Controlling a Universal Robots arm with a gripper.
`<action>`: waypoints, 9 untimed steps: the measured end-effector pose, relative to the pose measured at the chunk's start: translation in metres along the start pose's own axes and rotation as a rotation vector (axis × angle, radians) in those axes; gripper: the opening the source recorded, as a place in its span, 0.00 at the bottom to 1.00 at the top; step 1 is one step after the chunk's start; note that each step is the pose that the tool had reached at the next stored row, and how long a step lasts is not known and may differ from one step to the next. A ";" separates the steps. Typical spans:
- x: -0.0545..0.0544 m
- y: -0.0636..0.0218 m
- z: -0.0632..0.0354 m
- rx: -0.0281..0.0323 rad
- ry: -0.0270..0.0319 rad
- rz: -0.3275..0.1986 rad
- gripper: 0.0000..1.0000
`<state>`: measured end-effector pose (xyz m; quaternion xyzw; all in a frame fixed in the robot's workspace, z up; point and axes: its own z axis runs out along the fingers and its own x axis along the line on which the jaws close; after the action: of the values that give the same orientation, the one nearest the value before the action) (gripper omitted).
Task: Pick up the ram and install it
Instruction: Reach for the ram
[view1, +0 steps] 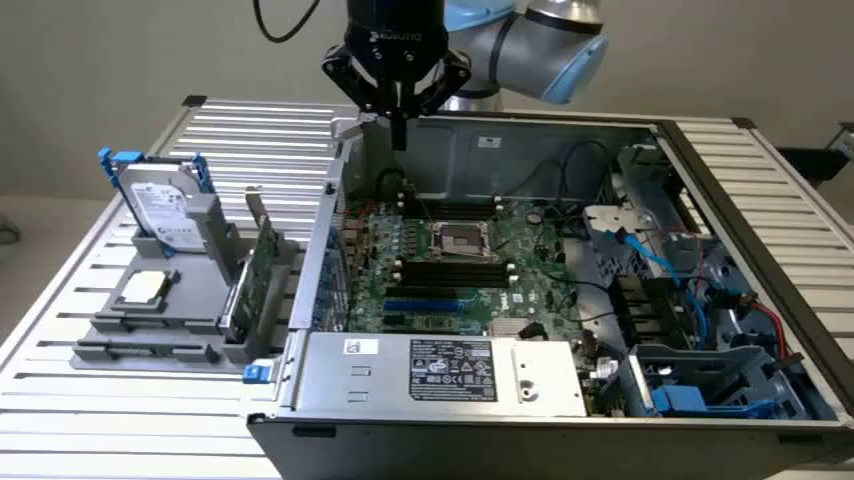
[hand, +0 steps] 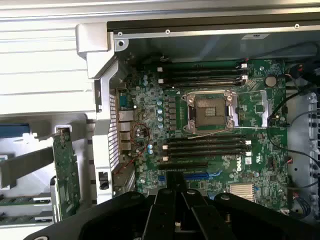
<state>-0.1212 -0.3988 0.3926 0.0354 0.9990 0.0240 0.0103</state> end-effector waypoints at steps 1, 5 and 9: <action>0.000 0.0000 0.0000 0.0000 0.0000 0.000 0.11; 0.000 0.0000 0.0000 0.0000 0.0000 0.000 0.11; 0.000 0.0000 0.0000 0.0000 0.0000 0.000 0.11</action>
<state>-0.1212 -0.3988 0.3926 0.0354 0.9990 0.0240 0.0103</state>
